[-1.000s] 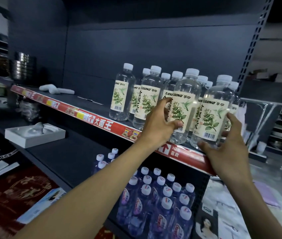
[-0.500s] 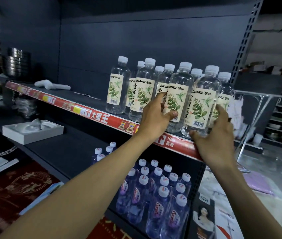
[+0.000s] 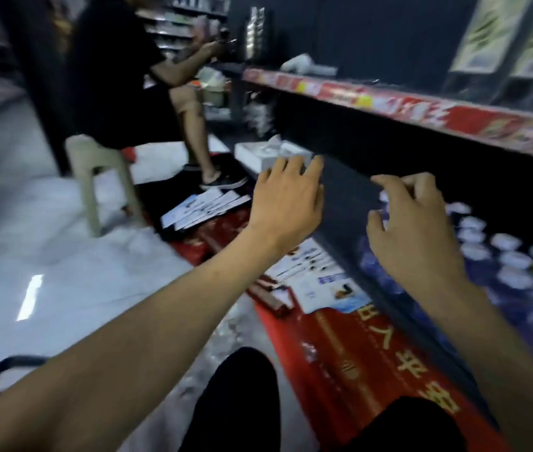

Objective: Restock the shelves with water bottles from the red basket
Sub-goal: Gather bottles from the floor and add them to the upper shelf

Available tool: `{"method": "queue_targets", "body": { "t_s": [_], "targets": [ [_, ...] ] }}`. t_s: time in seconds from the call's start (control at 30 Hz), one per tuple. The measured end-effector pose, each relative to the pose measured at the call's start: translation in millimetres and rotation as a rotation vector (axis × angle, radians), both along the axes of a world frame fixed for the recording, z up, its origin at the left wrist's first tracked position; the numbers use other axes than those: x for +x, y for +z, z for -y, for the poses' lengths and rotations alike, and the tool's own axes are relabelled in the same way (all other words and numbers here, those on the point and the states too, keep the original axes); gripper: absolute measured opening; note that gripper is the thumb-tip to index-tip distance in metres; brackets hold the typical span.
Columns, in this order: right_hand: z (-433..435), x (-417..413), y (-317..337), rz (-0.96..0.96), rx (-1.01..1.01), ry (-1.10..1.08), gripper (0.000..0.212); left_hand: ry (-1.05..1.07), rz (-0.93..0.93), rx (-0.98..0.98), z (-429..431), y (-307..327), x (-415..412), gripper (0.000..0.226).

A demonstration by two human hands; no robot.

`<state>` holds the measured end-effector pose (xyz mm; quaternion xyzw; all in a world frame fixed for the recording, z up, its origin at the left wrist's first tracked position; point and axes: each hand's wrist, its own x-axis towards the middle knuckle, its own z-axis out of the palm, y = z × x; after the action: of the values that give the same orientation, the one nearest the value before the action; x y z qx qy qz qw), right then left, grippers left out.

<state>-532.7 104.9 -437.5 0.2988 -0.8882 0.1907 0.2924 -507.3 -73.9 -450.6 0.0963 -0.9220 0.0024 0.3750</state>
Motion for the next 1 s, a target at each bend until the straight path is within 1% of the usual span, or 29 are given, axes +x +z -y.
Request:
{"method": "queue_targets", "body": {
  "t_s": [0.07,0.13,0.2,0.27,0.37,0.43,0.5,0.57,0.7,0.77,0.87,0.93,1.0],
  "targets": [
    [42,-2,-37,0.096,0.034,0.103,0.046,0.125,0.120,0.069,49,-41,23,0.049],
    [81,-2,-75,0.221,0.069,0.189,0.046,0.222,0.238,0.199,90,-85,49,0.043],
    [115,-4,-112,0.310,0.134,0.247,0.044,0.308,0.314,0.337,120,-130,71,0.039],
    [145,-7,-150,0.389,0.205,0.290,0.045,0.376,0.398,0.438,141,-174,84,0.042],
    [183,-15,-212,0.538,0.303,0.329,0.047,0.431,0.515,0.580,160,-238,90,0.044],
    [201,-22,-257,0.649,0.339,0.337,0.051,0.445,0.587,0.681,170,-283,89,0.046],
    [215,-29,-304,0.750,0.362,0.330,0.049,0.459,0.632,0.796,176,-329,91,0.051],
    [223,-38,-350,0.863,0.365,0.298,0.046,0.494,0.626,0.924,177,-375,95,0.053],
    [233,-53,-437,1.068,0.404,0.256,0.050,0.725,0.432,1.248,185,-453,105,0.055],
    [238,-53,-474,1.181,0.453,0.267,0.053,0.785,0.395,1.377,191,-486,110,0.055],
    [255,-44,-521,1.314,0.521,0.353,0.059,0.743,0.361,1.534,198,-525,111,0.057],
    [273,-38,-544,1.378,0.536,0.436,0.065,0.702,0.279,1.590,203,-539,106,0.059],
    [290,-31,-561,1.449,0.501,0.520,0.068,0.643,0.170,1.624,208,-548,100,0.062]
  ]
}}
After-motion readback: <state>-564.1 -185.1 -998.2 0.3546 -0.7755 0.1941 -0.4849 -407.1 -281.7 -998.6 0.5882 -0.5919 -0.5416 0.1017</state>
